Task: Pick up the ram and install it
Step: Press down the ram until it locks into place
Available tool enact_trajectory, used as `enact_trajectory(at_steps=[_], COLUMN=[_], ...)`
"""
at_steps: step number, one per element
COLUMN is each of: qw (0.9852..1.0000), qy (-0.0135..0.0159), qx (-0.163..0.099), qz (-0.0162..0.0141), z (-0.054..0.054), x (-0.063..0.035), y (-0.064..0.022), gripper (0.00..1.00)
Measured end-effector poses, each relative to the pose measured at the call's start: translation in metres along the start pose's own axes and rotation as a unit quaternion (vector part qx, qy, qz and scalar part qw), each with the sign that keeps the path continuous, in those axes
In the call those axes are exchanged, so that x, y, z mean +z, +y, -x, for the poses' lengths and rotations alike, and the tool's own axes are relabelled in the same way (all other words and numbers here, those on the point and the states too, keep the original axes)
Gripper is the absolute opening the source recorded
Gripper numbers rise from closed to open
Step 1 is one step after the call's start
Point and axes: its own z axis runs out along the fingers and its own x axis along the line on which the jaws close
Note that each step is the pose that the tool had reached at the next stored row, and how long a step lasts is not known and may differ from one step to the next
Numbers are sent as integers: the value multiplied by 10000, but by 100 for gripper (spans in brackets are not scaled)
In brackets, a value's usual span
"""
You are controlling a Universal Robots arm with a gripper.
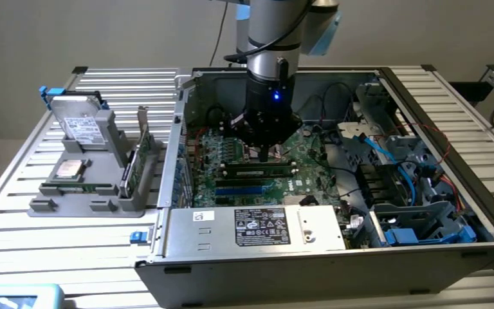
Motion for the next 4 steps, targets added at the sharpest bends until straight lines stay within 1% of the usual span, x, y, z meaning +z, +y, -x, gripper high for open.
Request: enact_trajectory(at_steps=[4], qw=[10000], qy=[0], qx=[0], qz=[0], z=[0], x=[0], y=[0], gripper=[11])
